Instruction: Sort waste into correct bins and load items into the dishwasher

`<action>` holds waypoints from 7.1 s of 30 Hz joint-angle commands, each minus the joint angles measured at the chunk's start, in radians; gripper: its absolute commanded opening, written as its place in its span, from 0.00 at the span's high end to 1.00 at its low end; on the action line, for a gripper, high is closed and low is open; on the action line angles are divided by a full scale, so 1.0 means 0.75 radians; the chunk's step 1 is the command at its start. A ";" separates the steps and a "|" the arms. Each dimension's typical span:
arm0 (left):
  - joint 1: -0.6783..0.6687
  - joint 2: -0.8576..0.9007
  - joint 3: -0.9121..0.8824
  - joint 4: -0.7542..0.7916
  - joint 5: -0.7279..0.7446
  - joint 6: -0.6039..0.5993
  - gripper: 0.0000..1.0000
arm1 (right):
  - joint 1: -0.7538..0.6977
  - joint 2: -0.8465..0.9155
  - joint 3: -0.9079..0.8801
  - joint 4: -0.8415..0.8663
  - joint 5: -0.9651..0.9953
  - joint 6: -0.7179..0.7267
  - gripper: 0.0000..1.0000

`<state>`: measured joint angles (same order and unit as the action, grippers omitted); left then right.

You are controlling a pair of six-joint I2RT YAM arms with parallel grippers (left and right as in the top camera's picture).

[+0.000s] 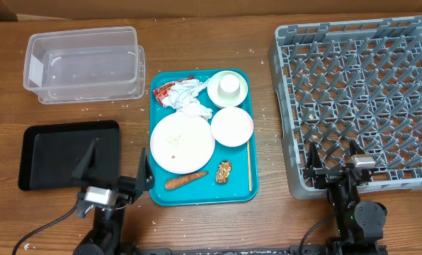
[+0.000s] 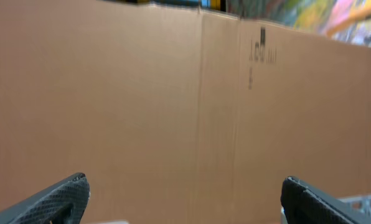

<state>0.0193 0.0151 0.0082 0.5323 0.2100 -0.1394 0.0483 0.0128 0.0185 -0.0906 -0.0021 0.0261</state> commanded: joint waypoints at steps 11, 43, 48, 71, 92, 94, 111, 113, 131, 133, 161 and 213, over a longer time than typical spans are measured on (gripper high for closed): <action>-0.009 0.282 0.271 0.039 -0.028 -0.065 0.00 | 0.003 -0.013 -0.014 0.008 -0.001 -0.001 0.00; -0.193 2.023 1.792 -1.420 0.524 0.047 0.00 | 0.003 -0.013 -0.014 0.008 -0.001 -0.001 0.00; -0.309 2.143 1.962 -1.708 0.004 0.102 0.00 | 0.003 -0.013 -0.014 0.008 -0.001 -0.001 0.00; -0.407 2.552 2.068 -1.799 -0.341 0.003 0.00 | 0.003 -0.013 -0.014 0.008 -0.001 -0.001 0.00; -0.455 2.712 2.068 -1.681 -0.363 0.220 0.00 | 0.003 -0.013 -0.014 0.008 -0.001 -0.001 0.00; -0.464 2.714 2.067 -1.687 -0.364 0.210 0.00 | 0.003 -0.013 -0.014 0.008 -0.001 -0.001 0.00; -0.462 2.723 2.058 -1.665 -0.438 0.146 0.09 | 0.003 -0.013 -0.014 0.008 -0.001 -0.001 0.00; -0.462 2.723 2.054 -1.660 -0.413 0.145 0.10 | 0.003 -0.013 -0.014 0.008 -0.001 -0.001 0.00; -0.462 2.770 2.004 -1.620 -0.417 0.145 0.18 | 0.003 -0.013 -0.014 0.008 -0.001 -0.001 0.00; -0.463 2.795 2.004 -1.621 -0.417 0.145 0.16 | 0.003 -0.013 -0.014 0.008 -0.001 -0.001 0.00; -0.463 2.802 2.325 -1.964 -0.328 0.061 0.96 | 0.003 -0.013 -0.014 0.008 -0.001 -0.001 0.00; 0.189 2.830 3.002 -2.218 -0.104 -0.099 0.00 | 0.003 -0.013 -0.014 0.008 -0.001 -0.001 0.00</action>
<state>0.1802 2.1288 2.2520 -1.1141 -0.0418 -0.2741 0.0483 0.0128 0.0185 -0.0902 -0.0021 0.0261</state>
